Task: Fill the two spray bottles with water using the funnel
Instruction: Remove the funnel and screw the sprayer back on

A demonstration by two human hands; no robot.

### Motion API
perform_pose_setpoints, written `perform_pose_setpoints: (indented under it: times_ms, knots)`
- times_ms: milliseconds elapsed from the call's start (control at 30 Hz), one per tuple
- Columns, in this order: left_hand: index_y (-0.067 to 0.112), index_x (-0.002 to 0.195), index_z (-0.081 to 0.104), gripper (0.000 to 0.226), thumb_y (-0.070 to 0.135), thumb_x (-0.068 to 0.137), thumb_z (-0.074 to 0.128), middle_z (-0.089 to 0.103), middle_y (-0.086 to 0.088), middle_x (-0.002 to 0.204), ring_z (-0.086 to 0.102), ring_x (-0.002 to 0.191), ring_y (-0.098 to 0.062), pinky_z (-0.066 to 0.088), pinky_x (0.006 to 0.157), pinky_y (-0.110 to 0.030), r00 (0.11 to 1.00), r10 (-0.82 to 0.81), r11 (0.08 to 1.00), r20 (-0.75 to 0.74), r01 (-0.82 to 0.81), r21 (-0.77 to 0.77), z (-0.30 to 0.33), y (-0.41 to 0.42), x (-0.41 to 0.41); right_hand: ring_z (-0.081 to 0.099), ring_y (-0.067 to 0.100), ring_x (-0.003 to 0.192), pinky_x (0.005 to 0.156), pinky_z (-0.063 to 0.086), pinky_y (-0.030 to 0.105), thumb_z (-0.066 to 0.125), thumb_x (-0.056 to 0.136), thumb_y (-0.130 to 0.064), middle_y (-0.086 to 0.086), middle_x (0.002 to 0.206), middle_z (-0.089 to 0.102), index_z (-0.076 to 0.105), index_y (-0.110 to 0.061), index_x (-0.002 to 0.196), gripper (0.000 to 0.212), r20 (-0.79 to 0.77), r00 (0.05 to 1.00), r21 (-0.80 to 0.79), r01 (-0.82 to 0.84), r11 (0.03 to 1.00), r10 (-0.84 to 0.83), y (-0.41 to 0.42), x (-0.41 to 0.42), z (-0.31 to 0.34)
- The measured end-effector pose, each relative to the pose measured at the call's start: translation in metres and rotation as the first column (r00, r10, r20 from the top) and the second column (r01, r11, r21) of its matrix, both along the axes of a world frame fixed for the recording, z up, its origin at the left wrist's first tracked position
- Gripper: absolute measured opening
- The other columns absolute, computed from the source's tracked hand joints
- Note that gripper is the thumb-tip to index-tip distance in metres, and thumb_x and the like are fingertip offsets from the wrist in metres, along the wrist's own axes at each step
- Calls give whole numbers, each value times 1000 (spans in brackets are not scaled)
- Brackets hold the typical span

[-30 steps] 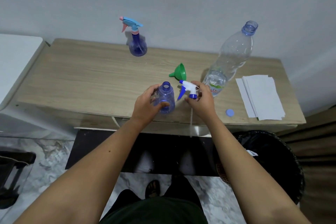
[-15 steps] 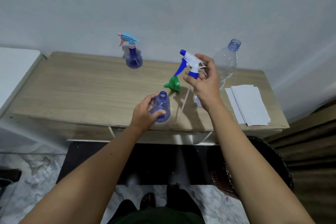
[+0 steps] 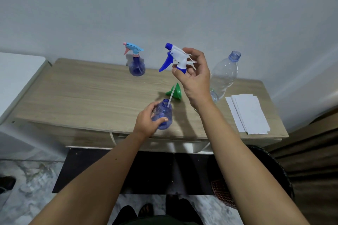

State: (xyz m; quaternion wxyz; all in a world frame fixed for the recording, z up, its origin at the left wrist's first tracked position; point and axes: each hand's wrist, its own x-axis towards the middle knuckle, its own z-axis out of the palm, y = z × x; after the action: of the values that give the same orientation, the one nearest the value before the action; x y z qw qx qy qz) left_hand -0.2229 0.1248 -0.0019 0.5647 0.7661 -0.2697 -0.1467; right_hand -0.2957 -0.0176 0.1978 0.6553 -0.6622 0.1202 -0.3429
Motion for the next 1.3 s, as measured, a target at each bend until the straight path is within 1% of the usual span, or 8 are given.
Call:
perform_pose_setpoints:
  times_ms: [67,200,533,733,833,900,1067,1300]
  knots:
    - [32,131,63,68,26,69,89,74,7,119,70,111,-13,57,100,-47,1000,1,1000,2,-1,3,-1,0,0,68,23,108,94,58,33,75,83,15,13,129,58,57,-11,128,55,4,1000,0,14,1000,-14,2,1,3]
    - [37,130,63,66,26,70,89,74,9,120,70,113,-12,57,102,-46,1000,-3,1000,1,3,2,0,-1,0,67,23,107,91,57,34,75,84,14,22,133,56,57,-11,128,54,33,999,4,22,1000,-22,1,3,8]
    - [26,131,65,66,25,70,89,74,7,121,70,113,-13,58,100,-48,1000,9,1000,-16,-9,-11,-2,0,-1,69,21,104,96,59,38,74,82,17,5,125,59,57,-12,125,55,52,999,-4,-2,1000,2,-1,6,-4]
    - [30,129,64,63,25,72,89,73,7,122,70,112,-13,58,99,-48,1000,7,1000,-18,-7,-18,2,1,-4,68,17,107,93,62,40,76,83,14,-3,115,65,61,-14,119,48,-109,993,-28,-48,998,44,0,-5,-52]
    - [28,130,63,63,28,72,89,72,6,123,70,112,-14,58,99,-48,1000,-8,1000,-5,8,-13,4,2,-4,66,8,99,76,57,27,76,84,10,-8,113,66,62,-21,116,47,-212,976,-95,-67,993,46,0,-12,-69]
    - [30,129,62,64,32,72,89,73,7,122,70,113,-14,58,98,-48,1000,-14,1000,-10,14,1,5,2,-4,67,8,99,74,53,23,77,82,8,-10,114,67,63,-26,114,48,-263,964,-146,-83,986,42,0,-14,-77]
    - [28,132,65,68,40,69,88,75,7,118,71,110,-14,58,97,-48,1000,-3,1000,-31,3,8,7,2,-3,69,13,94,84,56,32,81,80,2,-8,104,72,68,-18,106,35,-372,928,-269,-144,952,35,-3,-16,-91]
    - [25,136,63,72,41,70,85,73,9,119,71,114,-17,58,98,-51,997,5,1000,-73,-3,18,8,4,-5,71,19,95,89,59,47,80,81,-11,-12,103,72,66,-26,106,32,-466,884,-382,-234,894,32,-7,-12,-89]
